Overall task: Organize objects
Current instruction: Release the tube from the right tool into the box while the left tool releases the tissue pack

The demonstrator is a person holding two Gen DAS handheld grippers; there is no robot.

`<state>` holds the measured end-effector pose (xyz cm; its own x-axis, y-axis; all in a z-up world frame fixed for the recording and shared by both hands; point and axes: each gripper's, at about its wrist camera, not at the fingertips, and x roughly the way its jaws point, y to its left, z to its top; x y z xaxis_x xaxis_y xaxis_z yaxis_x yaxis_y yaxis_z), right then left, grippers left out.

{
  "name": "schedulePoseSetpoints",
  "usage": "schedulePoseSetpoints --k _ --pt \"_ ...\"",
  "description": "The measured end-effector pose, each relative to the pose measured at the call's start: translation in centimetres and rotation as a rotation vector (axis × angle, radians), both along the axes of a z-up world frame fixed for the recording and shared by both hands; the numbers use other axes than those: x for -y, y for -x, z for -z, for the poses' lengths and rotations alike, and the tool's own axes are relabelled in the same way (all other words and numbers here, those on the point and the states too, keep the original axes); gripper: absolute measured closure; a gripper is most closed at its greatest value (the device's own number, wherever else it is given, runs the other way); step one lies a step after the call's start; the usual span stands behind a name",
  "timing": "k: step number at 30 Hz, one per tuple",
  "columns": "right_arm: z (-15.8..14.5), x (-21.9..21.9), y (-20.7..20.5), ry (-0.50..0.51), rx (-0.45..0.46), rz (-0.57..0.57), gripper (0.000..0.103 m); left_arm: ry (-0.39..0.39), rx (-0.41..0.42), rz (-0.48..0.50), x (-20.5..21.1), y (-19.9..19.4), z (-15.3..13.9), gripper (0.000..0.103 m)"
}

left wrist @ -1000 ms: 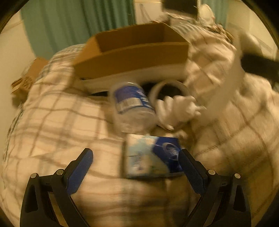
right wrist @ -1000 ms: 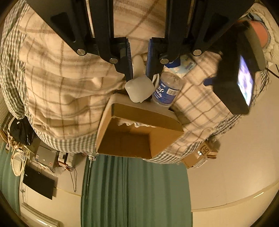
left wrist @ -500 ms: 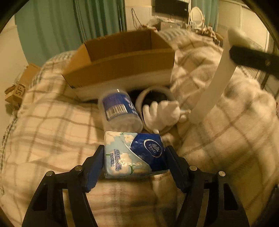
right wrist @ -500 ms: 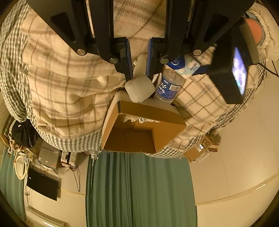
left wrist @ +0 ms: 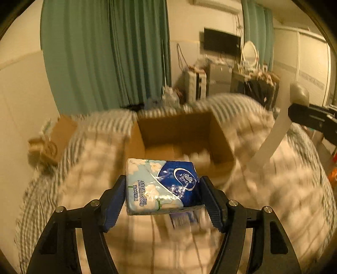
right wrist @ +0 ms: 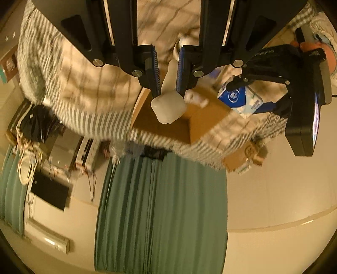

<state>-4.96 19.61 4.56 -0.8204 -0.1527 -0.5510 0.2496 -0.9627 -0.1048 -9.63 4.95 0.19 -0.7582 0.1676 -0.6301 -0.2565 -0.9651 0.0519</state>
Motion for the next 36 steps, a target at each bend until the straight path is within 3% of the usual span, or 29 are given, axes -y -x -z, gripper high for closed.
schedulePoseSetpoints --k 4,10,14,22,25,28,29,30,31,32,34,36 --pt "-3.1 0.5 2.4 -0.019 -0.057 0.003 0.089 -0.004 -0.073 -0.015 -0.1 3.1 -3.0 0.032" --pt "-4.4 1.6 6.9 -0.031 -0.078 -0.002 0.089 -0.047 -0.07 -0.052 0.3 8.2 -3.4 0.032" --pt "-2.8 2.2 10.3 -0.026 -0.043 -0.009 0.09 -0.058 -0.042 -0.07 0.4 10.8 -1.4 0.032" --pt "4.2 2.5 16.6 -0.016 0.085 -0.001 0.091 -0.037 0.026 -0.083 -0.1 14.5 4.3 0.032" --pt "5.8 2.3 17.6 -0.005 0.104 0.002 0.091 -0.033 0.026 -0.083 -0.3 15.0 5.2 0.032" --pt "6.3 1.8 18.0 0.025 0.11 -0.002 0.081 -0.028 0.005 -0.095 -0.2 15.0 5.3 0.027" --pt "6.3 1.8 18.0 0.031 0.113 0.001 0.07 -0.027 0.001 -0.099 -0.2 14.9 5.2 0.025" --pt "6.1 1.8 17.7 0.034 0.102 0.009 0.052 -0.022 -0.005 -0.108 -0.1 14.7 4.9 0.016" --pt "5.7 1.6 17.4 0.037 0.085 0.018 0.041 -0.014 -0.019 -0.121 0.0 14.4 4.5 0.01" --pt "5.1 1.5 17.0 0.038 0.061 0.036 0.029 -0.012 -0.035 -0.127 0.0 14.0 4.0 0.009" --pt "3.9 1.1 16.2 0.043 0.033 0.048 0.027 -0.011 -0.052 -0.131 0.2 13.4 3.1 0.004" --pt "2.5 0.9 15.0 0.035 0.016 0.063 0.018 -0.008 -0.061 -0.138 0.6 12.3 2.1 0.001"
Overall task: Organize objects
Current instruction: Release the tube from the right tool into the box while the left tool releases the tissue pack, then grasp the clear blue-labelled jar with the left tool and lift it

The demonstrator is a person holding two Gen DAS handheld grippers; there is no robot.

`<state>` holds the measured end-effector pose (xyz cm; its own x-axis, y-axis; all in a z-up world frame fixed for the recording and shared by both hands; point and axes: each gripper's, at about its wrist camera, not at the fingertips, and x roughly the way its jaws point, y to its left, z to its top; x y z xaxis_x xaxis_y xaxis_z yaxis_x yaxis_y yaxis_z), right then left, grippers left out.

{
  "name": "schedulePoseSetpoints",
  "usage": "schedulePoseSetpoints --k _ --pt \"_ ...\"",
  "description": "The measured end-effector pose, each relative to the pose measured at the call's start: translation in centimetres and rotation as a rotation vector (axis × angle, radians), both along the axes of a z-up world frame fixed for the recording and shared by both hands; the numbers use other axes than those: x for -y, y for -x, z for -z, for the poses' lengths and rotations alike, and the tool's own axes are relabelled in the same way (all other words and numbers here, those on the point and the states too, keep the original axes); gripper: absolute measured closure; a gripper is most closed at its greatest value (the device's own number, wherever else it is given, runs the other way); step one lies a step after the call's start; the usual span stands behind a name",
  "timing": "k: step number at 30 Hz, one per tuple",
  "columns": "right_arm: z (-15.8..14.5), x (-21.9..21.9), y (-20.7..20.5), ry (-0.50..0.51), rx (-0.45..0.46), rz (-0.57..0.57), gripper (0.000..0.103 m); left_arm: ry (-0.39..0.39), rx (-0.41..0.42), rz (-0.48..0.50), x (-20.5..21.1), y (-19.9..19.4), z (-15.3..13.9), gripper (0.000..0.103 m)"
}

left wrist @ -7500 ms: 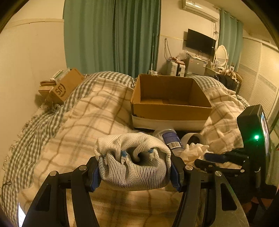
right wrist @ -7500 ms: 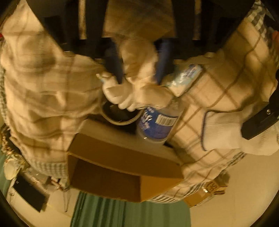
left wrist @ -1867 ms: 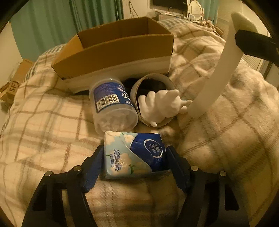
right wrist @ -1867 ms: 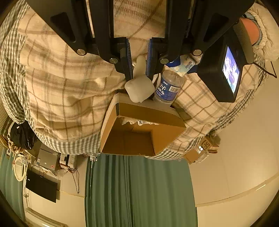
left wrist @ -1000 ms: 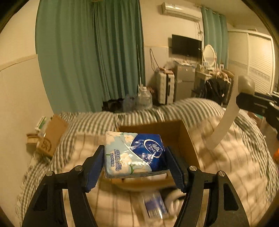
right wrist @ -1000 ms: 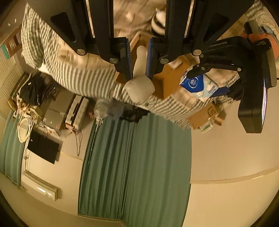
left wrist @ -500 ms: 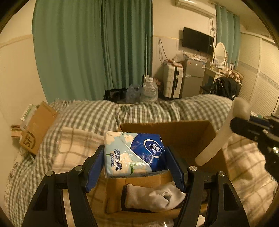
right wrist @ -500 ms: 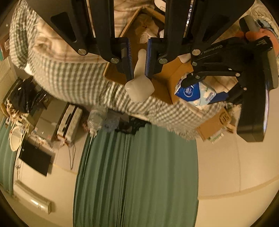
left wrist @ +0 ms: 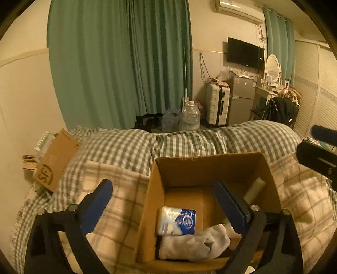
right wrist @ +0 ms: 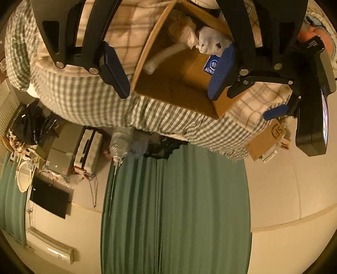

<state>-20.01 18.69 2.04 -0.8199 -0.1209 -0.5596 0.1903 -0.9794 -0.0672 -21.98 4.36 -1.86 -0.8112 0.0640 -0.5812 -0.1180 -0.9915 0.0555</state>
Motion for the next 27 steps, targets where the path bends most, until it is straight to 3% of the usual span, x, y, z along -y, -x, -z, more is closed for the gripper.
schedulePoseSetpoints --k 7,12,20,24,27 --pt "-4.3 -1.3 -4.9 -0.036 -0.069 0.06 0.006 -0.019 -0.053 0.011 0.9 -5.0 -4.2 0.0" --pt "-4.9 -1.5 -9.9 -0.072 -0.083 0.1 0.0 -0.049 -0.047 -0.01 2.0 -8.8 -4.0 0.0" --pt "0.8 -1.1 -13.8 -0.019 -0.012 0.094 0.0 -0.067 0.053 -0.081 3.3 -12.5 2.4 0.0" --pt "5.2 -1.3 -13.6 -0.01 0.026 0.128 0.0 -0.063 0.124 -0.073 3.0 -12.7 6.5 0.0" --pt "8.1 -1.8 -12.1 0.007 0.111 0.16 0.0 -0.049 0.166 -0.04 1.7 -12.3 8.9 0.0"
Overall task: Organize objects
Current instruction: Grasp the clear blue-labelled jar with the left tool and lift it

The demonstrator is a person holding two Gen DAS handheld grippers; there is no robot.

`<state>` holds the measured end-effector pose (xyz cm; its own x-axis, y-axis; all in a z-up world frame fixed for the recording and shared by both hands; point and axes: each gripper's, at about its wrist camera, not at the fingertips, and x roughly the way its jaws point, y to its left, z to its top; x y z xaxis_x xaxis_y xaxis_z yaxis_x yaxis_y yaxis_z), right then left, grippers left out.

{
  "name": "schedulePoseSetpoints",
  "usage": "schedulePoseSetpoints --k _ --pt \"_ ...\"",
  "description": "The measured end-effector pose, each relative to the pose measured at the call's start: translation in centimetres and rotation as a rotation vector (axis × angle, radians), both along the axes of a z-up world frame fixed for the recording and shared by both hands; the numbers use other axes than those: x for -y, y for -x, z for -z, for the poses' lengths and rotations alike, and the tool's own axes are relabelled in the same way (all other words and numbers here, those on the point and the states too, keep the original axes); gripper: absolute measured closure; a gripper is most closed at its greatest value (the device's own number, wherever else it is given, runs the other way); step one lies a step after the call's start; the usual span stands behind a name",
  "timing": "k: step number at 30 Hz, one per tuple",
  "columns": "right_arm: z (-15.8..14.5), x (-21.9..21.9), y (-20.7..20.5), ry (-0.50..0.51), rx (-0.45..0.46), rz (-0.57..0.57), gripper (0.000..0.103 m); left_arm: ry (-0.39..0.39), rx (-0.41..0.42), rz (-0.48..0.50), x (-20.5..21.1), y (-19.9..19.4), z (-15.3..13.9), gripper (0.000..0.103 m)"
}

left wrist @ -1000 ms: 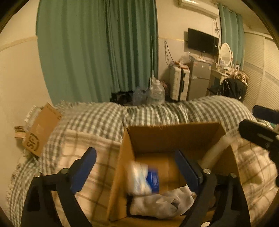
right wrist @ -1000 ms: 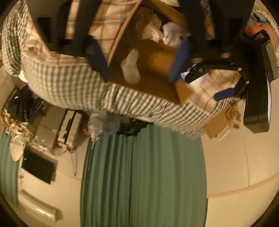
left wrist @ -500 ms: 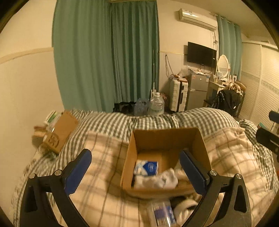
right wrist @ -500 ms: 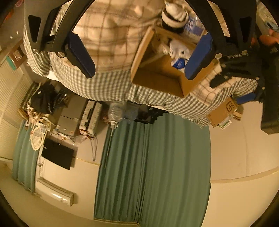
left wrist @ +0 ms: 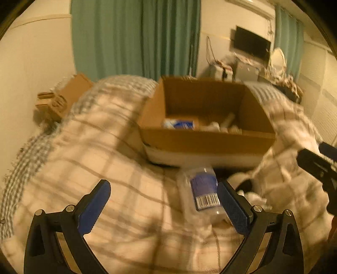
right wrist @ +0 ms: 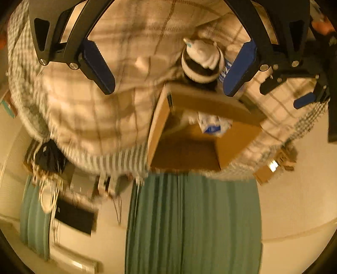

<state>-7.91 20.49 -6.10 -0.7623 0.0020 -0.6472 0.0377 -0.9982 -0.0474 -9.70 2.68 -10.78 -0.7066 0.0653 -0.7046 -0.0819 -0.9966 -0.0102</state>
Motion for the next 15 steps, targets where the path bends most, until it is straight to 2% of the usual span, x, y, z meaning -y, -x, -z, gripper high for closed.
schedulePoseSetpoints --k 2,6,9,11,14,15 --pt "1.0 -0.4 0.5 0.014 0.032 0.016 0.0 0.002 0.037 0.01 -0.8 0.6 1.2 0.0" --pt "1.3 -0.4 0.8 0.014 0.036 0.03 0.0 -0.016 0.049 0.001 -1.7 1.4 2.3 0.0" --pt "1.4 -0.2 0.8 0.005 0.043 0.026 0.0 0.022 0.075 0.011 -2.5 1.8 3.5 0.001" --pt "1.4 -0.2 0.8 0.006 0.046 0.023 0.0 0.019 0.102 0.043 -3.0 1.9 4.4 0.003" --pt "1.4 -0.2 0.8 0.009 0.047 0.021 0.0 0.001 0.14 0.084 -3.6 2.3 5.2 0.01" --pt "1.4 -0.1 0.8 0.01 0.05 0.021 0.0 -0.017 0.15 0.097 -3.7 2.5 5.5 0.016"
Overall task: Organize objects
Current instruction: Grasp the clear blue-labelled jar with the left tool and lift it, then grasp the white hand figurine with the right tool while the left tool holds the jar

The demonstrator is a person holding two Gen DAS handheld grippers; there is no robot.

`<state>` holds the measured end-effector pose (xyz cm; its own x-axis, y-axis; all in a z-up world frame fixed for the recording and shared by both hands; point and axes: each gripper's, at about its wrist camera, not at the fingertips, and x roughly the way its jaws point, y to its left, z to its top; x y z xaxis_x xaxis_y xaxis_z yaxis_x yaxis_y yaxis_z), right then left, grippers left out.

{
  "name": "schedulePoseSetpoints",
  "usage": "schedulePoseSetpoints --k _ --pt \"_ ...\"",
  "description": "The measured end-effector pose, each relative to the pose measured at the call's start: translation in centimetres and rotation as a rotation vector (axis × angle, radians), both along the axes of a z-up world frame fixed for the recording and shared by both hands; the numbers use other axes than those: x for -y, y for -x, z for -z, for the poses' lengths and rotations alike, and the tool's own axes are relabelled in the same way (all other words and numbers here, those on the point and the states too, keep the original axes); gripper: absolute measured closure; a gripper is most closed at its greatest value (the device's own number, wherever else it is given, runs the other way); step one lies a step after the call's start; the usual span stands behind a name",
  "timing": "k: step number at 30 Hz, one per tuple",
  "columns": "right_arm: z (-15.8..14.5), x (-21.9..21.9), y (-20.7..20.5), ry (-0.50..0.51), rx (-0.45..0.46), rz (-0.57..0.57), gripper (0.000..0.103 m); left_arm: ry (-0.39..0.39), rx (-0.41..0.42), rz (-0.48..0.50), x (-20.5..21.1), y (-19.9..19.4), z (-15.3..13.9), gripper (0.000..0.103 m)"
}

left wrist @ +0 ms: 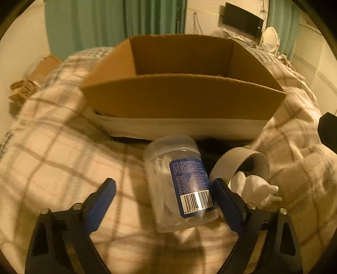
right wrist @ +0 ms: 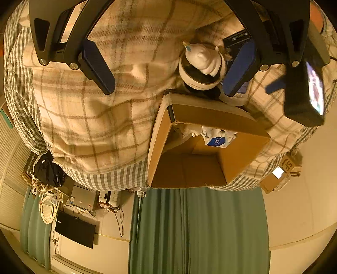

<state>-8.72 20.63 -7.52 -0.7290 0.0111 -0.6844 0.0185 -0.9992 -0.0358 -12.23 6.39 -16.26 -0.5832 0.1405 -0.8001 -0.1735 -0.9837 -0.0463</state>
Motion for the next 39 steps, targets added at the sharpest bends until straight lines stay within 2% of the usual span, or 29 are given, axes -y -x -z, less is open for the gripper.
schedulePoseSetpoints --k 2,3,8,11,16,20,22,24,25,27,30,34,39 --pt "0.1 0.0 0.0 0.002 0.003 -0.001 0.0 -0.04 0.032 0.026 0.0 0.3 0.5 0.035" --pt "0.1 0.1 0.0 0.001 0.005 -0.002 0.0 -0.053 0.049 0.039 -0.1 0.4 0.7 0.037" --pt "0.6 0.2 0.2 0.007 0.026 -0.009 0.0 -0.058 0.04 0.037 0.7 -0.8 -0.1 0.038" --pt "1.0 0.1 0.4 0.024 0.044 -0.013 0.0 -0.054 -0.015 0.003 2.6 -2.2 -2.0 0.038" --pt "2.9 1.0 1.3 0.03 0.139 -0.049 0.0 -0.004 -0.096 -0.071 5.3 -2.6 -4.3 0.038" --pt "4.5 2.7 1.2 0.001 0.207 -0.1 0.0 -0.02 -0.099 -0.086 6.3 -2.6 -4.4 0.039" --pt "5.1 3.3 0.8 -0.021 0.224 -0.113 0.005 -0.018 -0.099 -0.078 6.1 -2.4 -4.3 0.039" --pt "5.5 3.7 0.7 -0.034 0.241 -0.122 0.023 -0.018 -0.096 -0.068 6.1 -2.7 -4.1 0.039" --pt "5.8 3.9 0.8 -0.039 0.252 -0.128 0.027 -0.018 -0.096 -0.065 5.8 -2.6 -4.2 0.039" --pt "6.3 4.2 1.0 -0.042 0.273 -0.144 0.043 -0.02 -0.096 -0.06 5.8 -2.7 -4.1 0.039" --pt "6.9 5.0 1.1 -0.048 0.295 -0.182 0.054 -0.024 -0.093 -0.054 5.7 -2.7 -4.0 0.039" --pt "8.0 5.6 2.1 -0.083 0.331 -0.185 0.053 -0.035 -0.089 -0.051 5.7 -2.7 -3.9 0.039" --pt "9.5 5.6 3.6 -0.075 0.394 -0.181 0.05 -0.052 -0.081 -0.05 5.8 -2.6 -3.8 0.039"
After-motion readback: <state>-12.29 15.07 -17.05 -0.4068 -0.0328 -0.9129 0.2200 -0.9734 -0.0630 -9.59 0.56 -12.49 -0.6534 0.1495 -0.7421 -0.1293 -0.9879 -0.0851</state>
